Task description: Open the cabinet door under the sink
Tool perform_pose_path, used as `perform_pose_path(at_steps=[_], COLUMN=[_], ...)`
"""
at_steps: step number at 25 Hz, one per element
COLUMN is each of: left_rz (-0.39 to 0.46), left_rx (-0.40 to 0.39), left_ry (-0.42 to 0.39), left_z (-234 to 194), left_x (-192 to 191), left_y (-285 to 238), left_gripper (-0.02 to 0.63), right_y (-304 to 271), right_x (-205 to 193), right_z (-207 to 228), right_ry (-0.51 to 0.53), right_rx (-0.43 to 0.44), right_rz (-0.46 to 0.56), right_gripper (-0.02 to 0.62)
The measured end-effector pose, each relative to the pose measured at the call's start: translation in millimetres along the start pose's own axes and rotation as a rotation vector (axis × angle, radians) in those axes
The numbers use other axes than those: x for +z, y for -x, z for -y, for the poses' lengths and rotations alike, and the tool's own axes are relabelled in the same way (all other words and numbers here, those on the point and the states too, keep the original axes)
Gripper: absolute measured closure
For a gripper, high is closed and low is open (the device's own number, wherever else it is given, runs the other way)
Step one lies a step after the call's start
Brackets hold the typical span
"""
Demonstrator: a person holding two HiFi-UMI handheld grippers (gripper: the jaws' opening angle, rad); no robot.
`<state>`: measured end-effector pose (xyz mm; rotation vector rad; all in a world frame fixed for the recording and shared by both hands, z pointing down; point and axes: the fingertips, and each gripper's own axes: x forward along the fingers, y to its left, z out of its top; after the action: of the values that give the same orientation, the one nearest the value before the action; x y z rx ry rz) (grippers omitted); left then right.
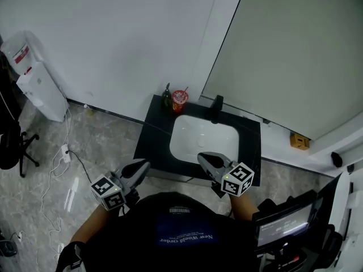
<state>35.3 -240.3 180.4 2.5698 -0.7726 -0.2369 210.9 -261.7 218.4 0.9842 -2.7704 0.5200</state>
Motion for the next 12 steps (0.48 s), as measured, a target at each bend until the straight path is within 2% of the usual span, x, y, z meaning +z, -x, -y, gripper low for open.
perform_pose_path(at_steps=[6, 9, 12], left_rz=[0.008, 0.021, -0.001], left_rx=[0.02, 0.035, 0.073], left_ry=[0.001, 0.012, -0.027], left_z=[-32.2, -29.3, -21.9], left_x=[0.1, -1.7, -13.3], left_y=[11.6, 4.8, -5.7], left_gripper=[0.606, 0.606, 0.606], right_y=[-27.2, -26.9, -24.5], right_x=[-1.0, -3.9, -5.8], right_z=[-7.9, 0.7, 13.1], right_ry=[0.003, -0.003, -0.008], right_rx=[0.029, 0.047, 0.097], right_rz=[-0.033, -0.035, -0.035], right_gripper=[0.594, 0.594, 0.594])
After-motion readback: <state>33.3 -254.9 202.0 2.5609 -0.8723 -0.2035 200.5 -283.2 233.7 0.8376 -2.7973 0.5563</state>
